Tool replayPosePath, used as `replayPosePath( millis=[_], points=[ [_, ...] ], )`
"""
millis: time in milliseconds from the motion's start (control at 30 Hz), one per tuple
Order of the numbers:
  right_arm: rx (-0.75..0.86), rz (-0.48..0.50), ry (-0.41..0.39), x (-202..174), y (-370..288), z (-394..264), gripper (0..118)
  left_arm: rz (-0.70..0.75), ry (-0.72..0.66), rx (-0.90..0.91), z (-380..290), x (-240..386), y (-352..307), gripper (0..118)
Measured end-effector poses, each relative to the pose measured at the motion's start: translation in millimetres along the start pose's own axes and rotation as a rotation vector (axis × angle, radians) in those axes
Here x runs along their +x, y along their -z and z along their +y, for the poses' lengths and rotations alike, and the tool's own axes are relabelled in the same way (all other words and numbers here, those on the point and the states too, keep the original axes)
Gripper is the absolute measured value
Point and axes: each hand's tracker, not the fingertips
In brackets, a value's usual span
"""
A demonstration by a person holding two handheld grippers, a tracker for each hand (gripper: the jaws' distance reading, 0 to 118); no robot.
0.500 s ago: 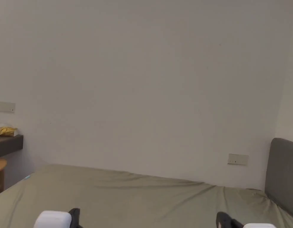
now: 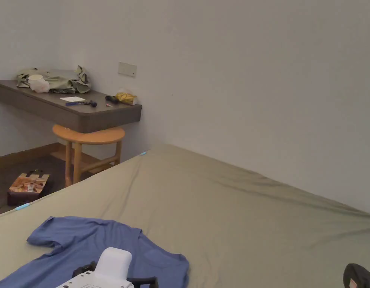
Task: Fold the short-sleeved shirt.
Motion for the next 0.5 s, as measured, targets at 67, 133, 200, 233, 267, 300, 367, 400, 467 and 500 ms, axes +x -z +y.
replayPosePath(
  millis=[67, 133, 200, 233, 267, 300, 367, 400, 467, 500],
  points=[
    [-0.030, 0.016, 0.002, -7, 19, -11, 1, -0.006, 0.000, -0.132, -17, -12, 44, 109],
    [-0.072, 0.036, 0.000, -12, 35, -26, 1, -0.009, -0.015, -0.215, -32, -21, 84, 109],
    [-0.128, 0.045, -0.013, -15, 53, -40, 1, 0.002, -0.024, -0.222, -45, -24, 125, 109],
    [-0.148, 0.052, -0.026, -16, 60, -48, 1, 0.009, -0.026, -0.244, -51, -25, 145, 109],
    [-0.167, 0.052, -0.038, -15, 65, -54, 1, 0.003, -0.025, -0.266, -56, -27, 163, 109],
    [-0.187, 0.048, -0.044, -14, 70, -61, 1, -0.009, -0.019, -0.285, -62, -29, 184, 109],
    [-0.223, 0.036, -0.030, -8, 78, -71, 1, 0.000, 0.006, -0.358, -74, -23, 214, 110],
    [-0.245, 0.034, -0.017, -5, 81, -76, 1, 0.007, 0.018, -0.401, -80, -21, 225, 116],
    [-0.265, 0.023, 0.008, 4, 84, -84, 1, 0.035, 0.092, -0.345, -72, -10, 223, 114],
    [-0.273, 0.015, 0.015, 8, 84, -87, 1, 0.006, 0.078, -0.356, -67, -12, 224, 105]
  ],
)
